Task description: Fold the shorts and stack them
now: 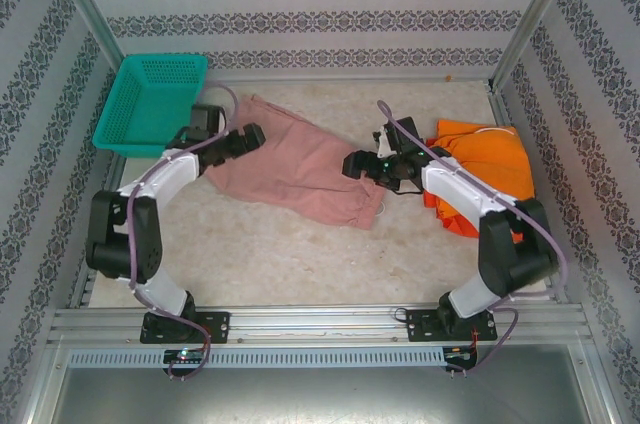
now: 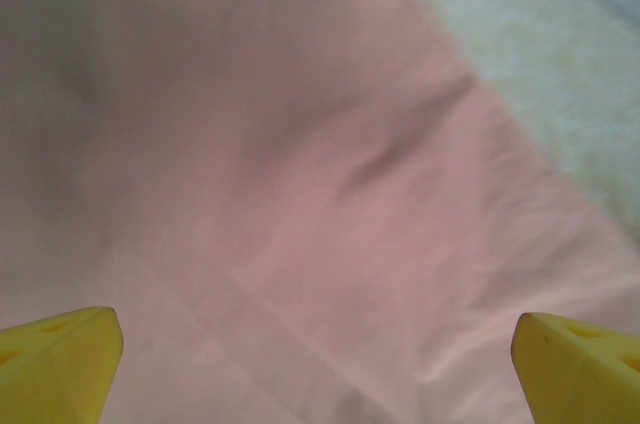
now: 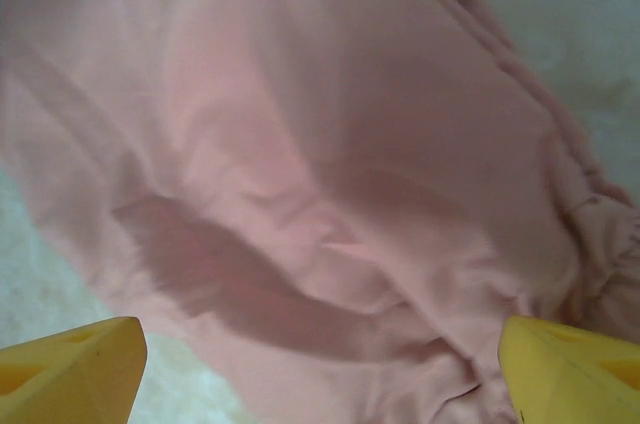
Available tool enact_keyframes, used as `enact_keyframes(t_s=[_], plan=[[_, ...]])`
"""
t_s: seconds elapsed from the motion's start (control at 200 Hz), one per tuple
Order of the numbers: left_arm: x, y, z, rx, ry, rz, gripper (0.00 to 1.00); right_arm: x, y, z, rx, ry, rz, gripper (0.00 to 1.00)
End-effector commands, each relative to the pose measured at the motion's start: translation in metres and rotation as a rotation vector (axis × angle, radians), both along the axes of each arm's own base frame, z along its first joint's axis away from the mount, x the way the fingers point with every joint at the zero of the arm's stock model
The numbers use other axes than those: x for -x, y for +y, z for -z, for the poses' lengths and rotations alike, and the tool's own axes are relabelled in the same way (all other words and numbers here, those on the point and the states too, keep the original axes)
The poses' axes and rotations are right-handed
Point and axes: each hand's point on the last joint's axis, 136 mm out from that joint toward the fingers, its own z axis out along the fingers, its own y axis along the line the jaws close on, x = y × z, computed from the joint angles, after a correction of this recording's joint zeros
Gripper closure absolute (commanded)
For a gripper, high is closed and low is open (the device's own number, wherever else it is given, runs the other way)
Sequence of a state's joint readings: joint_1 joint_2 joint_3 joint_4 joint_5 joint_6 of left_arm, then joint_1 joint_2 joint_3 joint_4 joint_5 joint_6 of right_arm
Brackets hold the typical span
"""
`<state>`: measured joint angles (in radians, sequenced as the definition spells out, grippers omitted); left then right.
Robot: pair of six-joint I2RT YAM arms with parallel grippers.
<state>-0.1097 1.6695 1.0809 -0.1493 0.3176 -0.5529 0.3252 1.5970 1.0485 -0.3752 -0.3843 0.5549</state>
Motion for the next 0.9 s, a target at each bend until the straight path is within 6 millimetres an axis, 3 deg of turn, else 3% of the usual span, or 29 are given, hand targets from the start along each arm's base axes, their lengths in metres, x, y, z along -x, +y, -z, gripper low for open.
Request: enact_keyframes(t_s=[0.0, 0.13, 0.295, 0.5, 0.649, 0.779, 0.899], plan=[[-0.028, 0.0, -0.011, 0.015, -0.142, -0.023, 0.0, -0.011, -0.011, 0.015, 0.018, 0.053, 0.017, 0.09], [-0.021, 0.005, 0.017, -0.009, -0.085, -0.041, 0.0, -0.02, -0.026, 0.037, 0.088, 0.103, 0.021, 0.07], [0.009, 0.018, 0.041, -0.02, -0.041, -0.119, 0.0, -0.033, -0.039, 0.052, 0.155, 0.119, 0.015, 0.04], [0.071, 0.025, 0.074, -0.002, 0.047, -0.201, 0.0, -0.053, -0.04, 0.054, 0.196, 0.105, -0.052, 0.02], [0.126, 0.029, 0.085, -0.026, 0.084, -0.251, 0.0, -0.07, -0.038, 0.047, 0.224, 0.073, -0.107, 0.02], [0.163, 0.034, 0.074, 0.012, 0.061, -0.308, 0.0, -0.082, -0.038, 0.035, 0.221, 0.042, -0.12, 0.02], [0.165, 0.044, 0.019, 0.003, -0.068, -0.325, 0.0, -0.086, -0.031, 0.002, 0.149, -0.035, -0.1, 0.02]])
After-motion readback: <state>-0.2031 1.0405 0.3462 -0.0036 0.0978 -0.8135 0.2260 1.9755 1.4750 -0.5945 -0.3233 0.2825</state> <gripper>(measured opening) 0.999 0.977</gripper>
